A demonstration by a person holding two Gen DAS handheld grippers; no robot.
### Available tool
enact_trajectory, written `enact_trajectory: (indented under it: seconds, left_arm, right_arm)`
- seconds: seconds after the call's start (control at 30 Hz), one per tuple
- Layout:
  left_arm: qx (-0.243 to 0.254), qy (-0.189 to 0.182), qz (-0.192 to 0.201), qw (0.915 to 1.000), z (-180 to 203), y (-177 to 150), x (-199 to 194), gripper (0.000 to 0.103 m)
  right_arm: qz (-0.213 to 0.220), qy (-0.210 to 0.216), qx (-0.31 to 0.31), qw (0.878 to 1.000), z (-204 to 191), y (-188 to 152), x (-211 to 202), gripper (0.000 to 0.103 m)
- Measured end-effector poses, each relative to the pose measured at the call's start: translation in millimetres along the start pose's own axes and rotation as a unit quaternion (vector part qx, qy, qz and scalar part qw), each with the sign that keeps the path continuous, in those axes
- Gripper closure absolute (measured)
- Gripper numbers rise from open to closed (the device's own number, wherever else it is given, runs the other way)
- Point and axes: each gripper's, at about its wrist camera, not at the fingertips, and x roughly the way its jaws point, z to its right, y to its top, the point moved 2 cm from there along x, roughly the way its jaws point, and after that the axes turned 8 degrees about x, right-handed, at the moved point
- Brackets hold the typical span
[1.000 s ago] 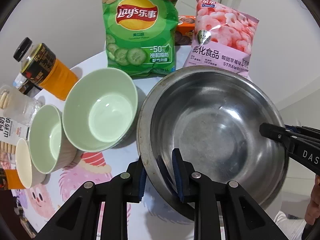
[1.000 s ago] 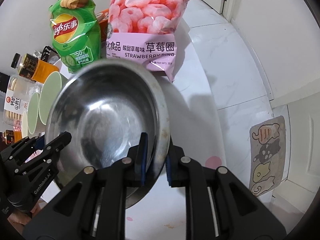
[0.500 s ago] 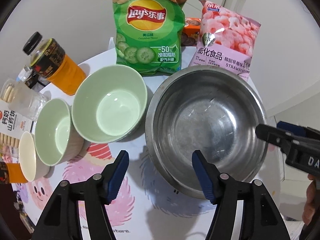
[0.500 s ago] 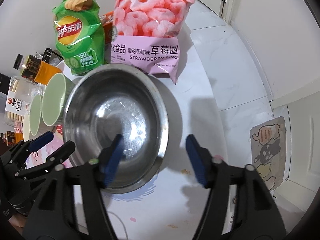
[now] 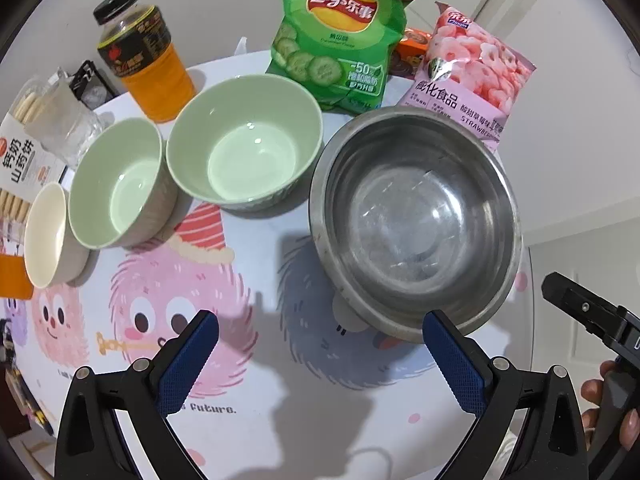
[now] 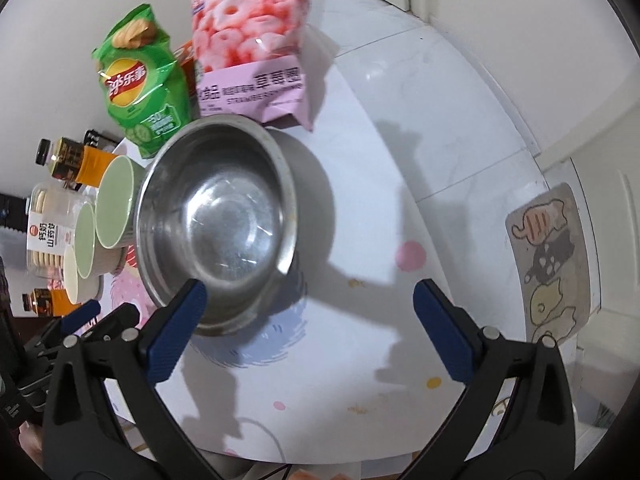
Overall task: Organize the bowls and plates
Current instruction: 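Open both grippers and pull them back from the stacked steel bowls, then close both grippers on opposite rims of the stacked steel bowls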
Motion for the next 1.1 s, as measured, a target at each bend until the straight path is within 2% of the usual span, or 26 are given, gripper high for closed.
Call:
enact_trajectory:
  seconds: [0.27,0.6,0.7,0.83,0.9,0.97,1.03,1.07,1.1]
  left_arm:
    - [-0.037,-0.004,-0.004,0.9993,-8.4,-4.7,7.7,0.000]
    - [-0.104,-0.007,-0.025,0.9942,-18.1,-3.4,37.3,0.000]
    - [-0.115,0.005,-0.028,0.9929,-18.8,-1.8,45.9,0.000]
    - [-0.115,0.042,-0.033,0.9920,-16.9,1.6,58.2,0.000]
    - [-0.115,0.053,-0.032,0.9914,-16.1,4.0,64.0,0.005]
    - [-0.111,0.049,-0.029,0.9921,-14.6,3.6,69.6,0.027]
    - [-0.109,0.033,-0.025,0.9931,-13.0,4.9,73.2,0.037]
    - [-0.103,0.026,-0.022,0.9941,-10.0,5.3,74.4,0.046]
    - [-0.097,0.022,-0.021,0.9948,-7.3,6.8,75.7,0.050]
  right_arm:
    - [0.003,-0.010,0.009,1.000,3.0,0.1,0.6,0.000]
    - [-0.012,-0.009,0.004,1.000,1.9,23.2,21.6,0.000]
    - [-0.021,-0.011,-0.005,1.000,-0.3,31.3,31.4,0.000]
    - [-0.026,-0.010,-0.011,1.000,-3.1,41.4,43.4,0.000]
    - [-0.030,-0.005,-0.014,0.999,-5.4,46.7,50.2,0.000]
    - [-0.030,-0.006,-0.016,0.999,-7.5,50.1,54.3,0.006]
    - [-0.029,-0.009,-0.021,0.999,-9.9,54.1,58.7,0.026]
    - [-0.034,-0.016,-0.023,0.999,-11.9,56.4,62.6,0.031]
    - [-0.037,-0.021,-0.025,0.999,-12.5,57.0,65.2,0.038]
